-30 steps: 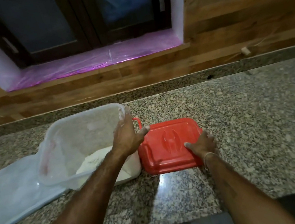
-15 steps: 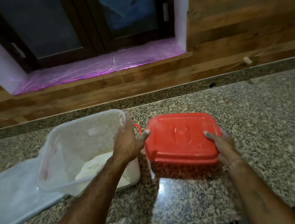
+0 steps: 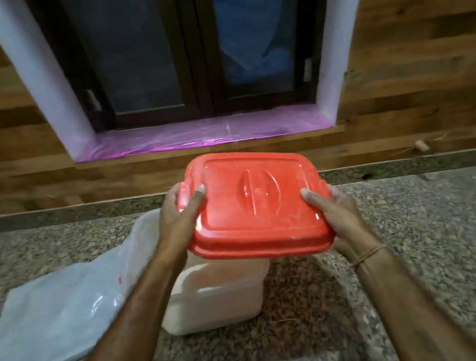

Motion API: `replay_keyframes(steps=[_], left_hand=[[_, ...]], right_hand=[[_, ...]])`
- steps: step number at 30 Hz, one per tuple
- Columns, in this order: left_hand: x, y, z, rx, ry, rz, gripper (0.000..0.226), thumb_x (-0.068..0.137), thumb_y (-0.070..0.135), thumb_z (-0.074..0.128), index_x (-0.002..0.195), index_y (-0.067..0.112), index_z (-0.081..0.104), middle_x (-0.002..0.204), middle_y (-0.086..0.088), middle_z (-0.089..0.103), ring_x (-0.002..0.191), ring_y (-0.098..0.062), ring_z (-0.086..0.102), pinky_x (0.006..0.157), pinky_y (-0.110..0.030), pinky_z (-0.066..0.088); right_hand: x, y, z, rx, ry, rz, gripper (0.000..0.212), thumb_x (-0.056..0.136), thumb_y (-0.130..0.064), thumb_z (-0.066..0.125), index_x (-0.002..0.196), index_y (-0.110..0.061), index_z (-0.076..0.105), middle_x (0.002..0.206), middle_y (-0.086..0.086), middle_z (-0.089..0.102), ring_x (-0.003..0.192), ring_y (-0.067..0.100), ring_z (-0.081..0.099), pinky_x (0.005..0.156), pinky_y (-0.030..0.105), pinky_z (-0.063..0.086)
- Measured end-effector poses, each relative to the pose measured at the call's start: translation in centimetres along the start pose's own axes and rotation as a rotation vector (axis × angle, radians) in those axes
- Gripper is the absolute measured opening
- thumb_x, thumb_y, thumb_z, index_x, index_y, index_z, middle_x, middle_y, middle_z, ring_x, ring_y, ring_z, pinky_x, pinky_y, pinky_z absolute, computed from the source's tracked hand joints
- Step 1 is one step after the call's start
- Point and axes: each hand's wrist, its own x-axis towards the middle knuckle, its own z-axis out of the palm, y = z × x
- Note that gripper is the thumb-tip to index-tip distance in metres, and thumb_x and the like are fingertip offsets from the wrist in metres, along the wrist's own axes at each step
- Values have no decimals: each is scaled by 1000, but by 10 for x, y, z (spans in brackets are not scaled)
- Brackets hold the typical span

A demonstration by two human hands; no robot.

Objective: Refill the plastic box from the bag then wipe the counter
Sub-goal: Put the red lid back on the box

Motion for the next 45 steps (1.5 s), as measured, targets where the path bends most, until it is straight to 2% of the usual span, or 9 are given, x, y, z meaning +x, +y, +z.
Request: replay_keyframes(steps=[4, 11, 19, 22, 25, 28, 33, 40, 45], left_hand=[[3, -28, -83, 153, 110, -72, 45, 86, 57, 65, 125, 35, 64, 110, 9, 73, 99, -16, 72, 89, -39, 58], [-4, -65, -122, 181, 47, -297, 67, 86, 67, 61, 142, 32, 52, 128, 6, 61, 113, -19, 60, 101, -38, 48], [-4, -81, -125, 144, 8, -340, 82, 82, 67, 60, 152, 30, 39, 139, 3, 57, 121, -24, 60, 104, -48, 51], [-1, -84, -126, 150, 10, -364, 89, 76, 75, 62, 152, 34, 38, 145, 1, 54, 123, -24, 59, 101, -48, 52], [1, -76, -126, 57, -28, -406, 56, 92, 50, 65, 140, 25, 52, 122, 0, 66, 99, -17, 67, 76, -31, 55], [-2, -73, -127, 21, -63, -435, 42, 93, 44, 68, 130, 26, 58, 104, 2, 70, 89, -13, 69, 64, -25, 53], [-11, -66, -129, 176, 98, -416, 98, 63, 70, 76, 139, 16, 46, 136, -11, 60, 116, -31, 64, 94, -50, 57], [-20, -62, -130, 398, 165, -328, 106, 56, 82, 64, 140, 19, 51, 132, -8, 64, 118, -31, 62, 94, -51, 56], [-28, -63, -127, 289, 167, -345, 81, 74, 63, 74, 136, 19, 46, 119, -4, 60, 105, -28, 62, 91, -49, 57]], right_hand=[[-12, 20, 78, -257, -29, -55, 16, 85, -27, 82, 96, -22, 73, 106, 10, 80, 97, 27, 77, 90, 49, 63], [-14, 60, 115, -677, 144, -91, 78, 59, -81, 62, 106, -21, 74, 110, 9, 74, 107, 33, 68, 96, 50, 57], [-38, 59, 120, -696, 150, -54, 55, 86, -50, 74, 125, -12, 64, 119, 9, 68, 106, 28, 67, 94, 48, 59], [-45, 66, 122, -784, 187, -14, 63, 81, -68, 66, 127, -25, 57, 126, 0, 56, 119, 22, 55, 104, 52, 51], [-43, 63, 117, -653, 111, 53, 66, 69, -76, 74, 116, -36, 50, 129, -1, 52, 117, 24, 59, 98, 57, 55], [-46, 59, 110, -411, -3, 122, 55, 85, -49, 79, 124, -26, 46, 121, 10, 64, 95, 31, 76, 75, 51, 67], [-52, 68, 108, -498, 93, -2, 48, 78, -56, 80, 109, -29, 55, 115, 7, 69, 92, 30, 76, 71, 52, 67], [-60, 75, 99, -622, 195, -87, 77, 79, -57, 79, 137, -36, 32, 118, 1, 58, 93, 29, 70, 81, 52, 64], [-60, 74, 95, -669, 205, -76, 53, 85, -55, 76, 122, -17, 67, 104, 4, 75, 83, 21, 76, 73, 44, 67]])
